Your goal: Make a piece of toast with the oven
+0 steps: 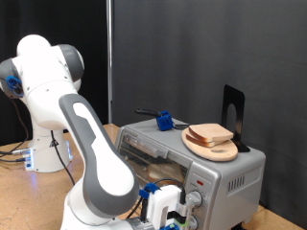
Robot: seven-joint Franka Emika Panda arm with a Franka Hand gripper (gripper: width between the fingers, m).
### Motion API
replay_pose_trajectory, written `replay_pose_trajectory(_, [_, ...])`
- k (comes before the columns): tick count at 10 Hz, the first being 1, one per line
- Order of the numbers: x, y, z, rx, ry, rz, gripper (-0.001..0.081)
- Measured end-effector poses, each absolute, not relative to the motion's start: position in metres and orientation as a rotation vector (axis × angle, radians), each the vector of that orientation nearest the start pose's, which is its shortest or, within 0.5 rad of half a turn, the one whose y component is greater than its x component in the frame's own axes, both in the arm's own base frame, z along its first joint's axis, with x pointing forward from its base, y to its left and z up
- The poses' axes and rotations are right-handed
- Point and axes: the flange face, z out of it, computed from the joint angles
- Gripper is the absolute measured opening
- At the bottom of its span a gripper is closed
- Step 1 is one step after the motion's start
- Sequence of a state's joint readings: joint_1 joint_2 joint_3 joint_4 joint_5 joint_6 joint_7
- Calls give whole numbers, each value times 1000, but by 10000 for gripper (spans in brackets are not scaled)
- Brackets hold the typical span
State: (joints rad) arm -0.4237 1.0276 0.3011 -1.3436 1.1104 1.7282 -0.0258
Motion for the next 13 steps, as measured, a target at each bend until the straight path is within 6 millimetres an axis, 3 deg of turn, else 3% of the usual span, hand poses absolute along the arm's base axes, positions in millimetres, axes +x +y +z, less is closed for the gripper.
replay_pose_trajectory(4, [706, -48, 153, -1653, 652, 452, 796])
replay_pose_trajectory(6, [707, -31, 149, -1660, 636, 469, 446])
replay_pose_trajectory(7, [708, -29, 149, -1663, 636, 468, 446])
replay_pose_trajectory(8, [709, -28, 146, -1667, 646, 462, 308])
replay_pose_trajectory(9, [708, -29, 143, -1670, 658, 458, 308])
replay_pose_trajectory(10, [709, -29, 142, -1669, 664, 457, 125])
replay_pose_trajectory(11, [709, -29, 143, -1668, 665, 462, 40])
replay_pose_trajectory(13, [709, -29, 143, -1667, 665, 465, 8])
